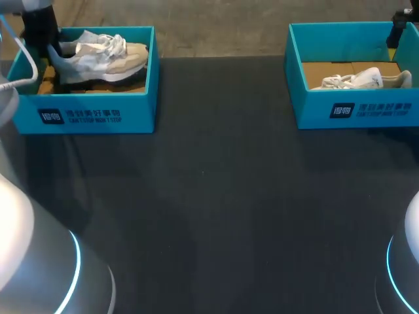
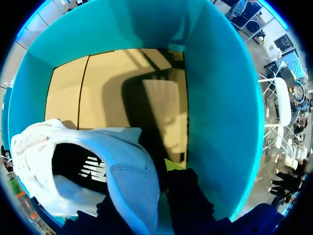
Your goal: Take the shoe out of the shoebox, open the shoe tongue, remove and reinsert the insole, then place the shoe into the shoebox
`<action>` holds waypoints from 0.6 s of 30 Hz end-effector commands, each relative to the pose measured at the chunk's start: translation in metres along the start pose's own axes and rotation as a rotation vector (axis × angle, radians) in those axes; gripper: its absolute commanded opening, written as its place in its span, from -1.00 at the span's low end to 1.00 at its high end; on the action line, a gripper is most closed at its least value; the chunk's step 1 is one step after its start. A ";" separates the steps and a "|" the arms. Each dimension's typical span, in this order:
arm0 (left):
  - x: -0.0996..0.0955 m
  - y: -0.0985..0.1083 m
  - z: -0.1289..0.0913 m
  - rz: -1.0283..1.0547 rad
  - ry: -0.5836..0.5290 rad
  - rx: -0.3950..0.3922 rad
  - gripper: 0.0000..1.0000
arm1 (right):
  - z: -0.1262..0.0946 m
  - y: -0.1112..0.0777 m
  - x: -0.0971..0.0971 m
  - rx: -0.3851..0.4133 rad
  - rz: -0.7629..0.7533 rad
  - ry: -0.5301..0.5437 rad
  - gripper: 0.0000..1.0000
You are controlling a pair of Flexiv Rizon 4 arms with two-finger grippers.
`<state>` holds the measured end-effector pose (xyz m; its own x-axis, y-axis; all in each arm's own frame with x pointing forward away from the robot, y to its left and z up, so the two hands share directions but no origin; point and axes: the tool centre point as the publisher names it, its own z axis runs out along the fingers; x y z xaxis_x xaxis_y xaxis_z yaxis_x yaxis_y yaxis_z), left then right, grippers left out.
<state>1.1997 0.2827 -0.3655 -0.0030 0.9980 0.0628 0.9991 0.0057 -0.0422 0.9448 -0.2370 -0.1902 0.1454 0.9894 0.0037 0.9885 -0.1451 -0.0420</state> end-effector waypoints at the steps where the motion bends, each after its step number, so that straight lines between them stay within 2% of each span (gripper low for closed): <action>1: 0.002 -0.002 -0.006 0.003 0.015 0.006 -1.00 | 0.000 -0.001 0.000 -0.002 0.001 -0.001 1.00; 13: 0.011 -0.004 -0.006 0.002 0.051 0.015 -1.00 | 0.000 -0.001 0.000 -0.002 0.001 -0.001 1.00; 18: 0.015 -0.005 -0.018 -0.008 0.050 0.002 -1.00 | 0.000 -0.001 0.000 -0.002 0.001 -0.001 1.00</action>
<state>1.1981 0.2958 -0.3589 -0.0104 0.9932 0.1157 0.9987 0.0160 -0.0478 0.9448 -0.2370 -0.1902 0.1454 0.9894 0.0037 0.9885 -0.1452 -0.0420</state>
